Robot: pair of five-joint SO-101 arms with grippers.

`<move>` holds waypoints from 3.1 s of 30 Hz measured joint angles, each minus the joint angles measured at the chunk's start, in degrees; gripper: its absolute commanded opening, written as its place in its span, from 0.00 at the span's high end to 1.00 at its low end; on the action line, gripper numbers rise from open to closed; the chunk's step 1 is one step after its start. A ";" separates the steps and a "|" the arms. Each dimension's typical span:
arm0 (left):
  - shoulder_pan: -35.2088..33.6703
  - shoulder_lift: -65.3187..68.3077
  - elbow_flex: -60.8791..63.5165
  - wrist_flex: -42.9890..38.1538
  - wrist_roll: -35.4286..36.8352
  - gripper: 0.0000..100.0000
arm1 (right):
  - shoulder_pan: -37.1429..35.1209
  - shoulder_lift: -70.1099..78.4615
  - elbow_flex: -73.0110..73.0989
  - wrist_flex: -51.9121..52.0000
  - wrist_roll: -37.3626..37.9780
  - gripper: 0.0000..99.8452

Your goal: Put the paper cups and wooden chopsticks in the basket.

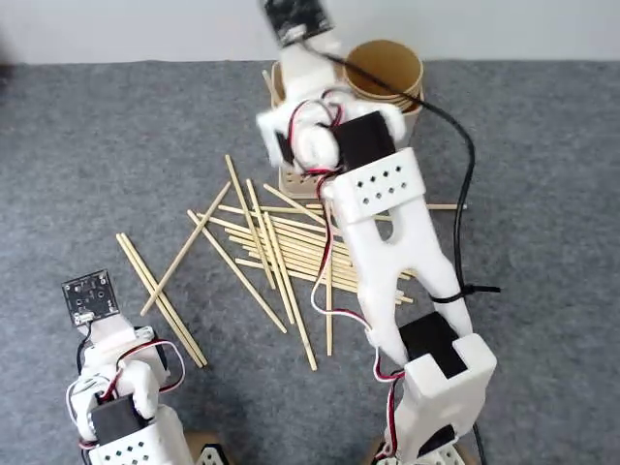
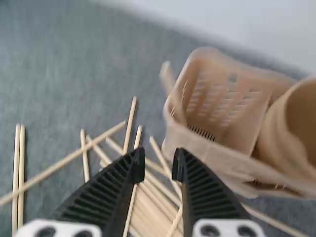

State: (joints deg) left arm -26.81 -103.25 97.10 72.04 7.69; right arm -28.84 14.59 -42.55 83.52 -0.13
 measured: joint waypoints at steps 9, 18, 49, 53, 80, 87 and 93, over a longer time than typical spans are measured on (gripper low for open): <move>0.00 0.00 0.00 0.00 0.00 0.99 | -1.67 12.57 0.00 10.55 -4.13 0.78; 0.00 0.00 0.00 0.00 0.00 0.99 | -6.07 27.78 0.00 3.52 -6.24 0.78; 0.00 0.00 0.00 0.00 0.00 0.99 | -6.33 38.51 -1.85 -5.01 -5.98 0.99; 0.00 0.00 0.00 0.00 0.00 0.99 | -6.42 38.59 -2.99 -2.81 -4.48 0.99; 0.09 0.00 0.00 0.00 0.00 0.99 | -6.59 34.11 -49.67 16.35 -3.69 0.99; 0.09 0.00 0.00 0.00 0.00 0.99 | -6.59 30.42 -51.08 11.16 -2.46 0.99; 0.09 0.00 0.00 0.00 0.00 0.99 | -5.71 26.64 -51.08 4.31 -0.18 0.99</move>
State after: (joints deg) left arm -26.73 -103.25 97.10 72.04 7.69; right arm -34.55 41.23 -93.63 87.82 -0.31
